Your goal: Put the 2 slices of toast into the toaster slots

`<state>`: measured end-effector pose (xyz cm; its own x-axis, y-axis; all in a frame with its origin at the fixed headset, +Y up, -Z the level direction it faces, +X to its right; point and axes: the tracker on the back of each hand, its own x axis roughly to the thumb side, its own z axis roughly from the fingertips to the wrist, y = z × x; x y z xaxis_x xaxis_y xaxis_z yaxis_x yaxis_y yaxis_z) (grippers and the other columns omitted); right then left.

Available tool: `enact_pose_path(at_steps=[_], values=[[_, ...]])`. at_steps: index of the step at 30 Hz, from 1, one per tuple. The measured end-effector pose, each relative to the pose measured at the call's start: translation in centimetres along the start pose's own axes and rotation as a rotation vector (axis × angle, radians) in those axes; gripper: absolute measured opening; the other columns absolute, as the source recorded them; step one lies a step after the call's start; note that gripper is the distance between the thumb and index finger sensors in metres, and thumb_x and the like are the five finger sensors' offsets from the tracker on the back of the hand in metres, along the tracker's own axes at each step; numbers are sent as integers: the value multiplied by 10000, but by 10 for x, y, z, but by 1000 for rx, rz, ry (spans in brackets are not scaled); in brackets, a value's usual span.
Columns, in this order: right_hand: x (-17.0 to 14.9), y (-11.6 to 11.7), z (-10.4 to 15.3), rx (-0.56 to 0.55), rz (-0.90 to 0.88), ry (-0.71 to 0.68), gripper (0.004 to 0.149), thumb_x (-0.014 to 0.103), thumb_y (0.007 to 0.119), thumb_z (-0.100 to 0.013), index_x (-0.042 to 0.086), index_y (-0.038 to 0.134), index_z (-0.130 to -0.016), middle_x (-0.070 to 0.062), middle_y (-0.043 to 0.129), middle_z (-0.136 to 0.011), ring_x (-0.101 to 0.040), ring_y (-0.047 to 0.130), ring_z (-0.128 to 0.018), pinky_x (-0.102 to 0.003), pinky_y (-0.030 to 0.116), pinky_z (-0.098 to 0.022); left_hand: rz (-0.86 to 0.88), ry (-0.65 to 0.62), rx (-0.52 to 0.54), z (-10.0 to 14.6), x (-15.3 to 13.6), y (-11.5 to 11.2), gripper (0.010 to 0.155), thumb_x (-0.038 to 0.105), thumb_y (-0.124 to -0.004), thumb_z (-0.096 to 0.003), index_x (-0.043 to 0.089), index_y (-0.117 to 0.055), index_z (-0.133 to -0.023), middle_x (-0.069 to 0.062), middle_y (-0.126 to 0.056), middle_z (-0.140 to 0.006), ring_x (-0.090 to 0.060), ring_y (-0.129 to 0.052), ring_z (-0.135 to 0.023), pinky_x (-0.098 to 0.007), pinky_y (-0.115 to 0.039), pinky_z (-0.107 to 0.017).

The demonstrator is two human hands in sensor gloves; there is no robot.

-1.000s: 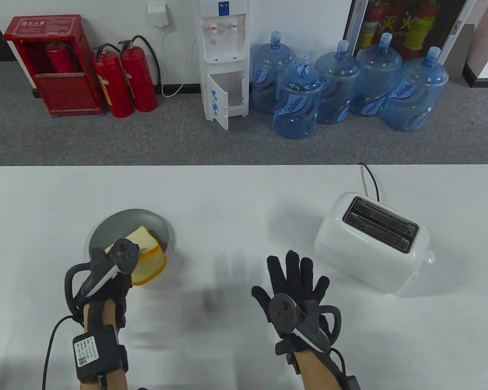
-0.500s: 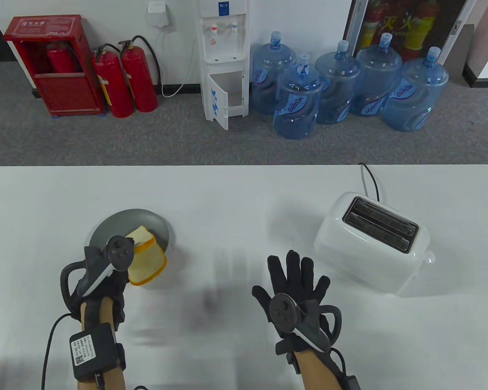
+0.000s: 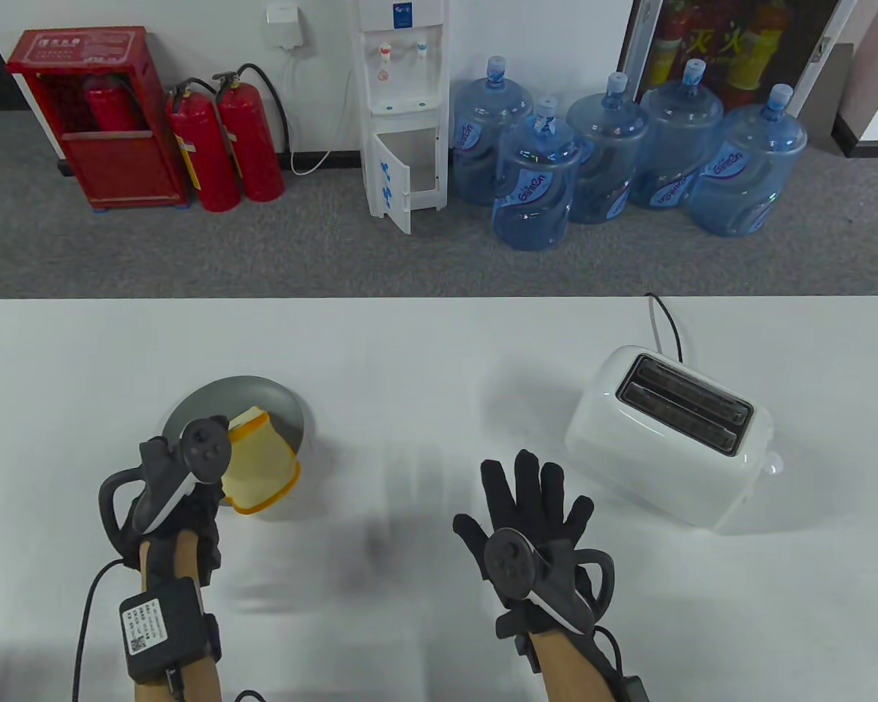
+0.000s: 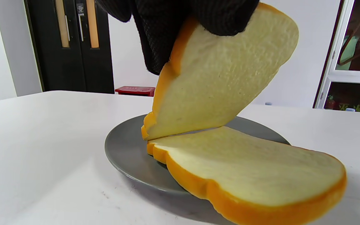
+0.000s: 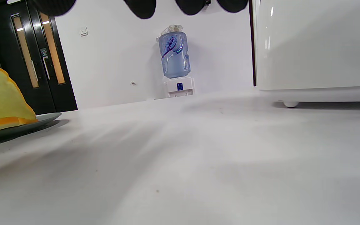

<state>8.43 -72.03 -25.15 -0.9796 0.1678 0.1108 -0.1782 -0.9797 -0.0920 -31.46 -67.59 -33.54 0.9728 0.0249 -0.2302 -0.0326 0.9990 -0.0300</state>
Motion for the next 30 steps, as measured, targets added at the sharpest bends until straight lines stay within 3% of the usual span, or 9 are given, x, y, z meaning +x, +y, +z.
enact_pose_path(at_steps=[17,30], values=[[0,0,0,0,1,0,790,711,442,-681,257,261,-1302,-227,171,-1335,-545,238,-1171,-824,268,-696,60,5,241,14,-12,12,479,269,-708,-544,378,-695,-1010,82,-813,-1043,-156,-994,-962,-431,-552,-816],[2,0,1,1,4,-7,794,712,445,-677,257,263,-1302,-225,175,-1335,-538,235,-1174,-823,266,-699,76,-195,358,58,12,28,459,241,-679,-543,373,-704,-982,97,-835,-1001,-162,-1029,-858,-439,-566,-818]])
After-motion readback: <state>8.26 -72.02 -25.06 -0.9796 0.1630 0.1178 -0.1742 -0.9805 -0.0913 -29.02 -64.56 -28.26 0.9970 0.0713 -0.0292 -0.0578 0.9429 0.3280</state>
